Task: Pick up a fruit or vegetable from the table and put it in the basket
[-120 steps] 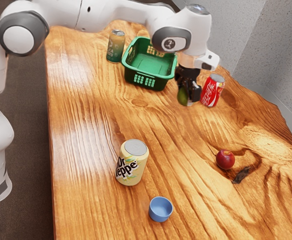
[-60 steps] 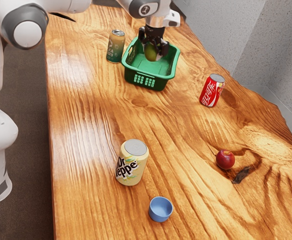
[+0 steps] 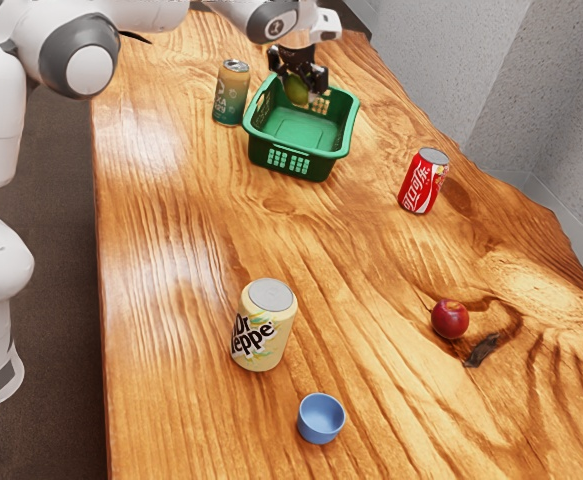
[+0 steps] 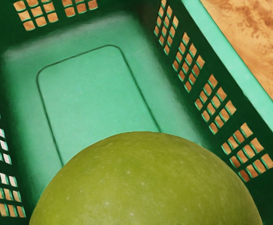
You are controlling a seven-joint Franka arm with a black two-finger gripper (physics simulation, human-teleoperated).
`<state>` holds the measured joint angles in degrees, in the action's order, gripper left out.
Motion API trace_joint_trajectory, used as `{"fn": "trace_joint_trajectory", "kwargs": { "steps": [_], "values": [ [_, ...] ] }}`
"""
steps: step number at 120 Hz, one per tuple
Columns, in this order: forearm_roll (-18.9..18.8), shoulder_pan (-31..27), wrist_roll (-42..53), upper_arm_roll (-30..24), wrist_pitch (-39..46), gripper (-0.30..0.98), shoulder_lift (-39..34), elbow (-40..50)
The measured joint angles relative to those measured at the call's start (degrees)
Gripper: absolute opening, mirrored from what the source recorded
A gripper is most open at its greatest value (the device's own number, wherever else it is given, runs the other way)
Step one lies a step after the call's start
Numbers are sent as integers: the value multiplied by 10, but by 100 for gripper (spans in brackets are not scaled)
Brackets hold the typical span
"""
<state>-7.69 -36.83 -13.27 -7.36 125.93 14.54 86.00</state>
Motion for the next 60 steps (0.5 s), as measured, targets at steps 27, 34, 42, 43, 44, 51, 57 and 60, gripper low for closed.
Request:
{"fn": "trace_joint_trajectory", "kwargs": {
  "steps": [27,34,42,43,44,51,57,60],
  "values": [
    [8,1,-2,19,38,41,43,-18],
    [10,-3,-3,20,45,41,47,-20],
    [12,-5,-3,24,51,41,50,-21],
    [12,-5,-4,25,52,41,50,-21],
    [13,-5,-4,25,53,41,51,-21],
    [14,-5,-4,26,56,42,57,-23],
    [15,-3,-4,27,59,41,65,-30],
    [15,-2,-4,27,61,41,69,-33]
  ]
}}
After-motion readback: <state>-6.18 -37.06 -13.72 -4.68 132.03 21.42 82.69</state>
